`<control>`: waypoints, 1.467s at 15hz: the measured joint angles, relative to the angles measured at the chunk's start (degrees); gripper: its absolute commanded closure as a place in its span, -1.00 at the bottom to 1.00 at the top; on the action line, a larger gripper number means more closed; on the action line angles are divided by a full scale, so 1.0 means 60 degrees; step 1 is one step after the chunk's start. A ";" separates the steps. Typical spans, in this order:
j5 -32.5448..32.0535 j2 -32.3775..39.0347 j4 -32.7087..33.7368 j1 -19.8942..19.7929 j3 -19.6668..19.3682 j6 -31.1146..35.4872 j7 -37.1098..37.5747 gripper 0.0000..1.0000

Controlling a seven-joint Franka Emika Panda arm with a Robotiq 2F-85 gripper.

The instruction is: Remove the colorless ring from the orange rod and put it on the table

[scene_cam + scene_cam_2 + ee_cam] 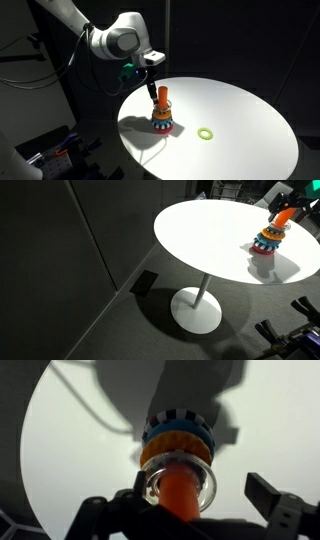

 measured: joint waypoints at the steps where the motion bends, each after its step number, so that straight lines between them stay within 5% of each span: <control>1: -0.0120 0.0081 -0.0008 0.0000 -0.0034 0.0181 0.0145 -1.00; 19: -0.1180 0.0603 -0.0635 0.0018 -0.0719 0.2200 0.1670 -1.00; 21: -0.1243 0.0604 -0.0680 0.0022 -0.0794 0.2370 0.1728 -0.45; 22: -0.1243 0.0606 -0.0694 0.0022 -0.0816 0.2421 0.1729 -0.35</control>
